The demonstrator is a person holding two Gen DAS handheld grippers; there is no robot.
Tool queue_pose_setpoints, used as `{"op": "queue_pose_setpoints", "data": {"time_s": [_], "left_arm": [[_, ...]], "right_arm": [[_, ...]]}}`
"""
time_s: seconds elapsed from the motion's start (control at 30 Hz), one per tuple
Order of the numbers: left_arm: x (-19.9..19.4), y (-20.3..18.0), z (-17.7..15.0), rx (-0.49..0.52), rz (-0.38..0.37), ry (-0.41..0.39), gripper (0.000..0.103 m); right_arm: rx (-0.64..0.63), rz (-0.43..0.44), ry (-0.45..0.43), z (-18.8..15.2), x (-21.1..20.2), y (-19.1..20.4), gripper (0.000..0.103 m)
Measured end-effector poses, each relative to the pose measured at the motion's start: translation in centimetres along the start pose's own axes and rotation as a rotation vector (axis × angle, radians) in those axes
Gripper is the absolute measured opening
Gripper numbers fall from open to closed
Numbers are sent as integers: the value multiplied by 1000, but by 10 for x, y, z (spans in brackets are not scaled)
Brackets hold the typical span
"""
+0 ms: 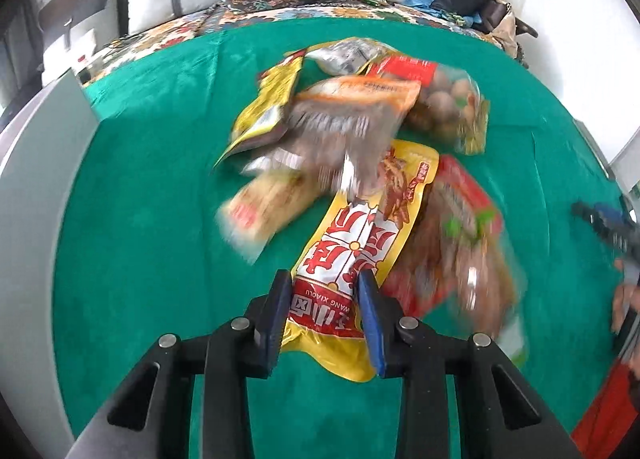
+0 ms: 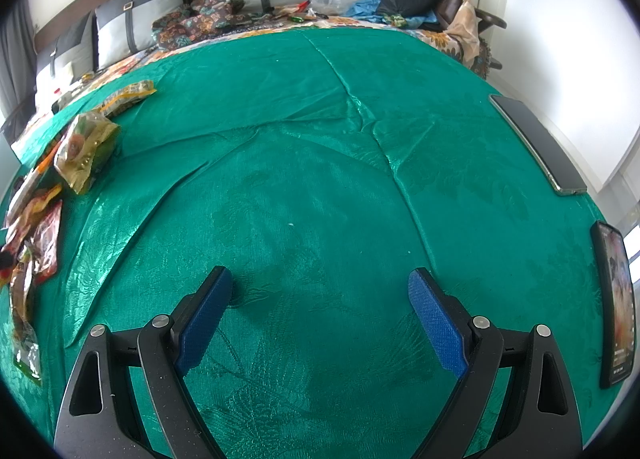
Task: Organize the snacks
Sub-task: 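Grasp the long yellow-red packet with the left tool while the right tool approaches the pile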
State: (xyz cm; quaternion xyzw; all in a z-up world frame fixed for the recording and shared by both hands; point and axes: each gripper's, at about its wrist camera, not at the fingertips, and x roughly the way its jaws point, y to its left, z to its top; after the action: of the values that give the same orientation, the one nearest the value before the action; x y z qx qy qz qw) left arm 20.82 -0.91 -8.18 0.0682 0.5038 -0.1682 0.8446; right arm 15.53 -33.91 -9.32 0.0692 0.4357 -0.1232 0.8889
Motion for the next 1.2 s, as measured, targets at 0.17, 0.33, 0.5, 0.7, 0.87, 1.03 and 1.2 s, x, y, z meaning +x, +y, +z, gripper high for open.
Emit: {"op": "queue_pose_setpoints", "data": {"time_s": [0.17,0.33,0.5,0.7,0.87,1.03,1.2], "left_arm": [[-37,20,-64,-65,55,18,33],[-59,26,-106,-107,126,18,35],[-61,27,-106,-101,68,15,84],[-23,14,-77,34,29,98,83],[-29,8,-65,48,43,68,47],[-47,20,-89,-119,50,13,46],[-65,28,-102,-238,40,-81,46]], "right_arm": [[0,0,0,0,0,0,92],[0,1,1,0,-1,1,92],[1,2,1,-1,0,0,92],[3,11,1,-1,1,-1,92],[5,17,2,-2,1,-2,92],[5,40,14,-3,0,0,94],[79,417,159,-1,-50,56,91]]}}
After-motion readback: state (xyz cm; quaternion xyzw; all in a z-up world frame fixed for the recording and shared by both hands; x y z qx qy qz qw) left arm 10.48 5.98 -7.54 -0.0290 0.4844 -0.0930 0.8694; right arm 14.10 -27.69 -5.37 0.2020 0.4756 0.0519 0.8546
